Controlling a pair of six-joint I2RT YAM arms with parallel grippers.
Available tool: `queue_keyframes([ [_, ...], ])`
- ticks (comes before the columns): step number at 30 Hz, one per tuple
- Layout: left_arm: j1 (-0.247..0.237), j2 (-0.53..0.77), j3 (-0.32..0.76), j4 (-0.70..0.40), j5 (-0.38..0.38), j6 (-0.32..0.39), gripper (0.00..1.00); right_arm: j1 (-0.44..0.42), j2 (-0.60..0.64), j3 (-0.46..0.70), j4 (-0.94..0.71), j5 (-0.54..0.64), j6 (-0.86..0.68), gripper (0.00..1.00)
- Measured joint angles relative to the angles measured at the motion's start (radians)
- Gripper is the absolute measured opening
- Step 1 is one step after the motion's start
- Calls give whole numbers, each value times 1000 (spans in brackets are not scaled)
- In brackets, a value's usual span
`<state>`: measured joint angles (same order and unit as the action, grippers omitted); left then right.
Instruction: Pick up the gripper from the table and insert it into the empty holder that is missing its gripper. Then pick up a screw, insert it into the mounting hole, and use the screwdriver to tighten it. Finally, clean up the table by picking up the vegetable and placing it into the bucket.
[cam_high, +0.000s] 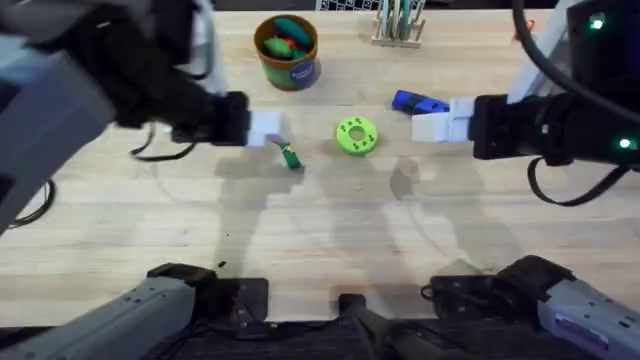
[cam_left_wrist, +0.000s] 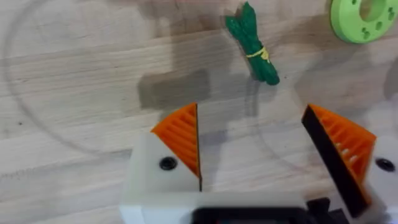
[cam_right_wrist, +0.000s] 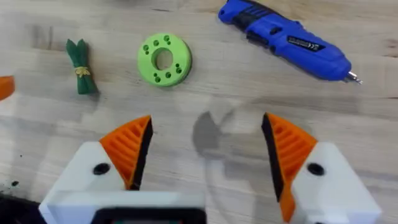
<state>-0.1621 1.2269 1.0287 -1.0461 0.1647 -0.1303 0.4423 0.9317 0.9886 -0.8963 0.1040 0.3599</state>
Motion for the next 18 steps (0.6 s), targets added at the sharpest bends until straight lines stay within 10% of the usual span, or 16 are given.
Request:
queue_keyframes([
  [8,-219,204,97,2,-127,-355,987,0,0,0,0,0,0,991],
  [18,-241,453,106,86,-99,-514,987,0,0,-1,0,0,0,992],
])
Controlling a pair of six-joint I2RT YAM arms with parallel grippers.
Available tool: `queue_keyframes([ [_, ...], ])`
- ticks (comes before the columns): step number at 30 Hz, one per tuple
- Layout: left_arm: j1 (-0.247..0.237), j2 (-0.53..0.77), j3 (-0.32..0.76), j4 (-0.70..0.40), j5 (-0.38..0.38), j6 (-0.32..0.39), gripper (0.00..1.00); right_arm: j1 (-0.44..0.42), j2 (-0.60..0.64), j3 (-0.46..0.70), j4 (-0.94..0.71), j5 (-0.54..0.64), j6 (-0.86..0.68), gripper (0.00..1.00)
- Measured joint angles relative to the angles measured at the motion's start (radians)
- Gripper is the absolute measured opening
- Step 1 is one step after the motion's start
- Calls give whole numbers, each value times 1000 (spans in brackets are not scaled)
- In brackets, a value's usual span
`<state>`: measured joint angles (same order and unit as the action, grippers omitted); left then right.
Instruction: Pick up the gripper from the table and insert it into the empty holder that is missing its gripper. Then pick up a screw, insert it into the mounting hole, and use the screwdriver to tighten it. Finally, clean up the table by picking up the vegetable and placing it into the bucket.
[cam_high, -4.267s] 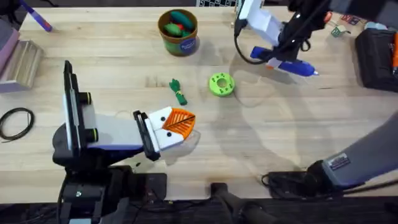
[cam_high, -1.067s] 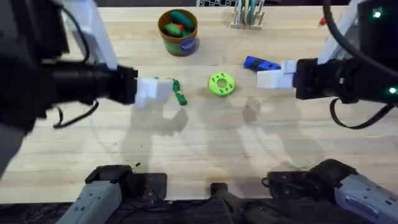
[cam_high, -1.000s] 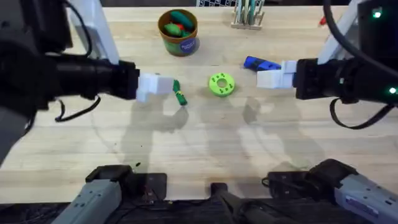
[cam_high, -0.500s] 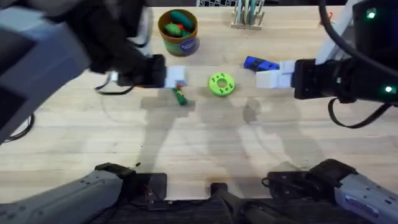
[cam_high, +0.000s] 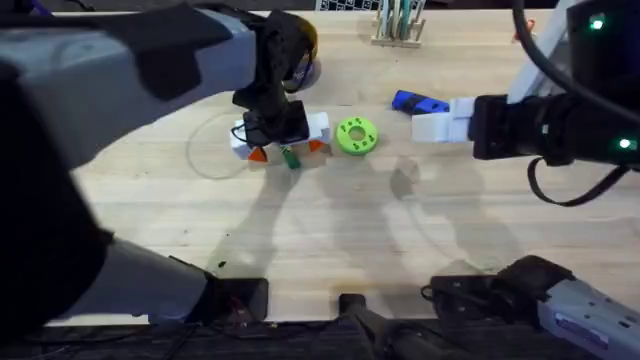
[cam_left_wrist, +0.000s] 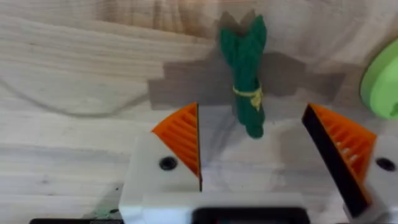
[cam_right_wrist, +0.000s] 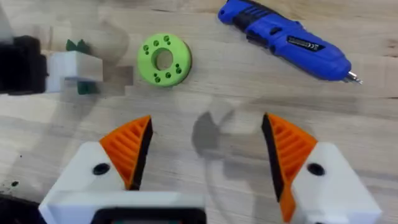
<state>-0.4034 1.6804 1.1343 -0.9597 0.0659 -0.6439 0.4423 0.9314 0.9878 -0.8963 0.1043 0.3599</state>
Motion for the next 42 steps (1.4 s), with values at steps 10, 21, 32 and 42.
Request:
queue_keyframes([
  [10,66,90,11,71,28,-46,496,0,0,0,1,0,0,992],
  [21,71,101,38,53,45,-30,16,0,9,0,5,0,0,992],
  [32,109,68,492,-97,-3,152,15,0,64,-1,32,0,0,990],
  [42,109,64,603,100,-91,304,14,0,64,-1,104,0,0,991],
])
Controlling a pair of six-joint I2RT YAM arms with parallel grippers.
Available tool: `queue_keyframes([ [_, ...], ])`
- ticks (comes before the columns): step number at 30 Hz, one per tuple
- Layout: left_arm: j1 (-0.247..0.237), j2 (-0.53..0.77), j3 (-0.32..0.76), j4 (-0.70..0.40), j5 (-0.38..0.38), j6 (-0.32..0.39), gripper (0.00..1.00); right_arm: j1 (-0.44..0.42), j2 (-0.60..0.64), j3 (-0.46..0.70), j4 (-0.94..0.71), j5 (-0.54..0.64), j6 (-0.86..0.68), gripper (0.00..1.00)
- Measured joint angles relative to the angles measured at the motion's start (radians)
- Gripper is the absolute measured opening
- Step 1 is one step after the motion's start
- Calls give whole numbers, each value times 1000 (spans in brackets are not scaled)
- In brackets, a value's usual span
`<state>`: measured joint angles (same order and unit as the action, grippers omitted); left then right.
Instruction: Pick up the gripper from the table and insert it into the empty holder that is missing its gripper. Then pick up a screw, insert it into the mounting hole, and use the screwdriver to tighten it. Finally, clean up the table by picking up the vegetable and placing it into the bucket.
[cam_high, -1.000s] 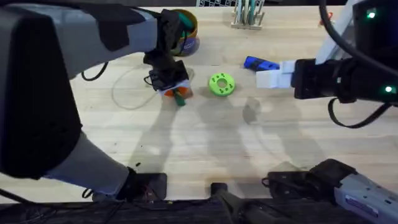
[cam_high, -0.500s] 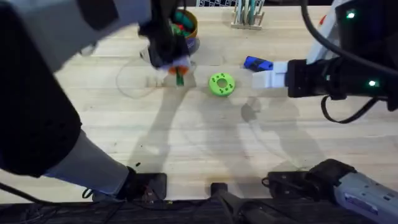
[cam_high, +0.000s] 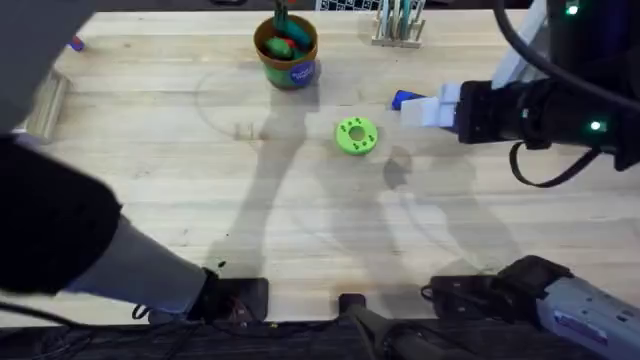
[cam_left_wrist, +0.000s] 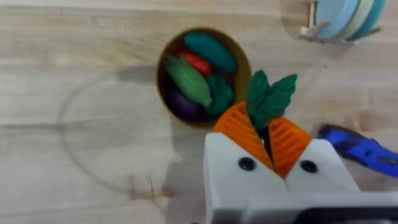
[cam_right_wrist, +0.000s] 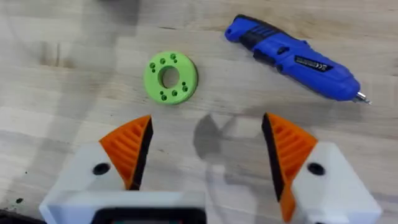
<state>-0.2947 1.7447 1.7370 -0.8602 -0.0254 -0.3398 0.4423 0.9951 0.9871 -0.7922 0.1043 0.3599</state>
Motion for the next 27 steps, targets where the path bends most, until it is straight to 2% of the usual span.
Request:
queue_keyframes([
  [9,0,180,-1,129,-47,48,13,0,0,0,5,26,0,991],
  [15,0,204,-3,139,-48,53,13,0,0,0,6,35,0,992],
  [16,0,204,-3,140,-50,57,45,0,0,0,6,35,0,992],
  [17,0,204,-3,139,-51,60,163,0,0,0,7,35,0,992],
  [22,0,204,-3,135,-50,60,935,0,0,0,11,38,0,991],
  [23,0,203,-3,126,-49,60,974,0,0,0,11,38,0,991],
  [27,0,190,-3,46,-43,62,986,0,0,0,11,38,0,992],
])
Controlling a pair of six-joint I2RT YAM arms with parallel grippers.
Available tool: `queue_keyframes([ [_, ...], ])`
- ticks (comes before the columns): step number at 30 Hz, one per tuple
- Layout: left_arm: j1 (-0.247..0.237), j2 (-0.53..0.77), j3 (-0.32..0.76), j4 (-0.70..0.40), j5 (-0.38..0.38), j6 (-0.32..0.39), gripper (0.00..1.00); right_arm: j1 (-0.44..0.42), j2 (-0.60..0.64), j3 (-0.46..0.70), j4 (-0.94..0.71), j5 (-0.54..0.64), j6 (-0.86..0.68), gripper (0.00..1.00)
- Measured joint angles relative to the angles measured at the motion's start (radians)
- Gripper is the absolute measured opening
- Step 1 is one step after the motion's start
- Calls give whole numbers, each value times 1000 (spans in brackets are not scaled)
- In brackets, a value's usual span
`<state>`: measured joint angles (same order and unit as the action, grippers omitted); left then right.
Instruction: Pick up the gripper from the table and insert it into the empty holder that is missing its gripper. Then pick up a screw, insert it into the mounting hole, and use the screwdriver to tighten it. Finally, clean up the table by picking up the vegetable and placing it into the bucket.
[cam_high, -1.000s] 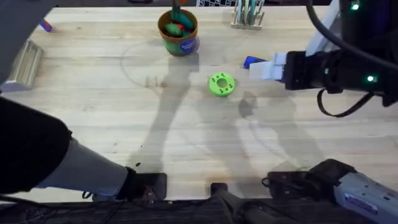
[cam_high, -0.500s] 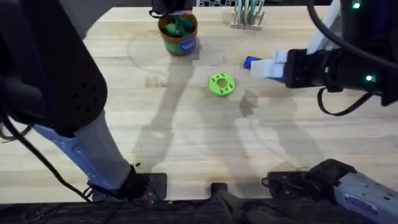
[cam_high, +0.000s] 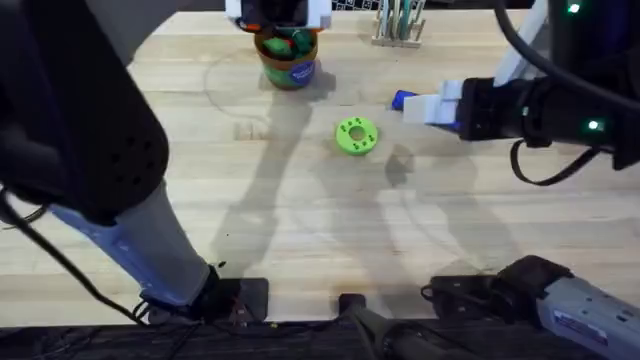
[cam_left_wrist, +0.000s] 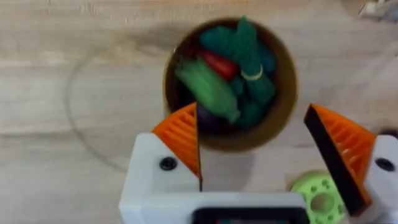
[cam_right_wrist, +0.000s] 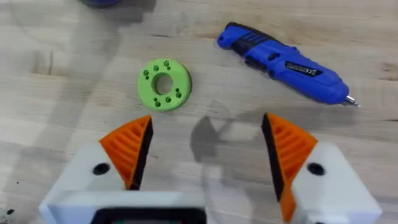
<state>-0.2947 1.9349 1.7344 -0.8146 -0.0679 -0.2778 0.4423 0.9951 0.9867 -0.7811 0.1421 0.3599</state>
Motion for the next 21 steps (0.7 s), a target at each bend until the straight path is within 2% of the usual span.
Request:
queue_keyframes([
  [5,0,-89,0,-168,4,1,985,0,0,0,0,0,0,992],
  [7,-1,-154,0,-257,4,2,986,0,0,0,0,0,0,991],
  [12,-15,-321,-8,-399,-6,13,985,0,-26,0,0,0,0,991],
  [15,-29,-437,-93,-432,-11,16,985,0,-58,0,0,0,0,992],
  [21,-35,-648,-387,-385,-12,14,985,0,-78,0,-19,0,0,992],
])
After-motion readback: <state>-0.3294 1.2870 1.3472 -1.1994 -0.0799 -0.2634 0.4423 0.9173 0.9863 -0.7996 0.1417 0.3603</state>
